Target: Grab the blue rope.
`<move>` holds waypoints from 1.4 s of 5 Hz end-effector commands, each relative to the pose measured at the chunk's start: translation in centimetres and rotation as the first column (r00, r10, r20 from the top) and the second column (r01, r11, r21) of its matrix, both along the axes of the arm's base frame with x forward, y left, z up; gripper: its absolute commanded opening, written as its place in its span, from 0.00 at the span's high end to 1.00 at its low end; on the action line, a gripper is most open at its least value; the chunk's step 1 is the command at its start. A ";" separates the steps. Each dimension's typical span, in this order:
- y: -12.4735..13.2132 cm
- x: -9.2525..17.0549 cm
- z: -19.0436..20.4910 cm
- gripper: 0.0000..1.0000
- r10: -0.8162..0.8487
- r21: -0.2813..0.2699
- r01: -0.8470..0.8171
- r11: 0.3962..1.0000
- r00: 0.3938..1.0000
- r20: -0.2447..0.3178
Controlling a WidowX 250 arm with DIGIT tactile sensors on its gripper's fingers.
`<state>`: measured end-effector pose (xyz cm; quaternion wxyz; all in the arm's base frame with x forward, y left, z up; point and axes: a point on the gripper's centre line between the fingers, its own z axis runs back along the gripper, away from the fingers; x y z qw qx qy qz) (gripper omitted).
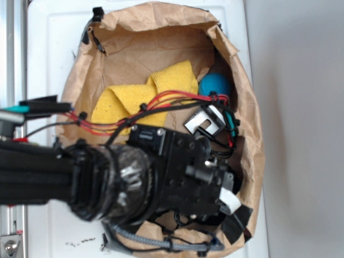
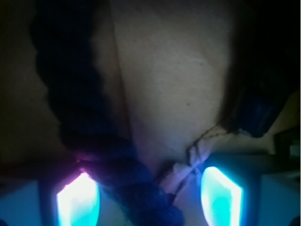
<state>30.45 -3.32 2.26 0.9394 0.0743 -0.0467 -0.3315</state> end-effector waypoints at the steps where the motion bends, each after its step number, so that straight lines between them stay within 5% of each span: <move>1: 1.9 -0.6 1.1 1.00 0.049 -0.027 -0.048 0.998 0.997 0.058; 3: 6.7 -1.6 5.9 1.00 0.188 -0.076 -0.184 0.980 0.980 0.058; 4: 9.3 -2.6 9.1 1.00 0.211 -0.105 -0.209 0.972 0.977 0.011; 5: 10.4 -3.6 11.6 1.00 0.285 -0.058 -0.284 0.957 0.958 0.018; 7: 6.2 -4.5 16.0 1.00 0.353 0.065 -0.361 0.930 0.929 0.110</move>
